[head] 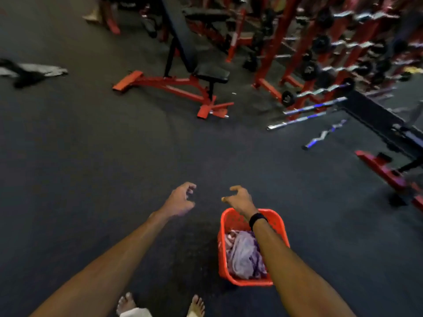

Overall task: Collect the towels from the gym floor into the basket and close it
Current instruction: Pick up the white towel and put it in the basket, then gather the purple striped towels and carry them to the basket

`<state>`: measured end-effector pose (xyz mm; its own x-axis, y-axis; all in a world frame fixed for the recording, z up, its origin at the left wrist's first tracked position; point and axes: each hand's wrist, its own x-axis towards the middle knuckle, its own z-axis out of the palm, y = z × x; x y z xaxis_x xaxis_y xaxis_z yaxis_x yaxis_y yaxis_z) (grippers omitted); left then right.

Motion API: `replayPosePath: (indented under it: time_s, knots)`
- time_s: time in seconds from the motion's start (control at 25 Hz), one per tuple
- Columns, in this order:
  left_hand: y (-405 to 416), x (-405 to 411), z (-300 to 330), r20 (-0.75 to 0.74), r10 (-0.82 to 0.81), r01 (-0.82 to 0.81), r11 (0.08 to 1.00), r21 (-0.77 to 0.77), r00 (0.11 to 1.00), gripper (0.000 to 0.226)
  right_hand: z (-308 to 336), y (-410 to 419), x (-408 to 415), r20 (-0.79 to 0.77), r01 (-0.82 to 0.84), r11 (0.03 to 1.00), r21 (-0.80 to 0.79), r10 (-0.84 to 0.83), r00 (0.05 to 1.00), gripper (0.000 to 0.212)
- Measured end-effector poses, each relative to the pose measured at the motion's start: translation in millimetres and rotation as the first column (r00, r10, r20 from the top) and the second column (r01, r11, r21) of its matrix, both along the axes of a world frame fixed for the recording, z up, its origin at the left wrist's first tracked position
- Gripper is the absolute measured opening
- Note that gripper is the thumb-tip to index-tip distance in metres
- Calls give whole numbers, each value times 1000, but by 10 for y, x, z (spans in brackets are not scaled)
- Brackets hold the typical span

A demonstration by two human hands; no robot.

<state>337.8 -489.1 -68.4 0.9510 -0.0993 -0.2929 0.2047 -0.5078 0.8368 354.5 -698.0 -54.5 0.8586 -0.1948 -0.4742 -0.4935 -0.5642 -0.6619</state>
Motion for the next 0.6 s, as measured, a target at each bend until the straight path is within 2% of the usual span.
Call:
replayPosePath:
  time_s: [0.12,0.24,0.4,0.6]
  knots:
    - [723,-538,34,10,255,-255,967,1,967,50,147,818,-39,14,-299,954,10,299,954,52]
    - [1569,-1243,148,44,496,-496,868,-6,867,50,336,1848,-281,8,-568,823,25,568,823,51]
    - [2709,-2643,208,109,768,-771,637,-23,631,50,528,3469,-1145,95,-846,533,22,841,533,48]
    - [3580,-4649,228,108,942,-948,319,-5,317,49,453,4997,-2831,104,-984,172,43,979,176,45]
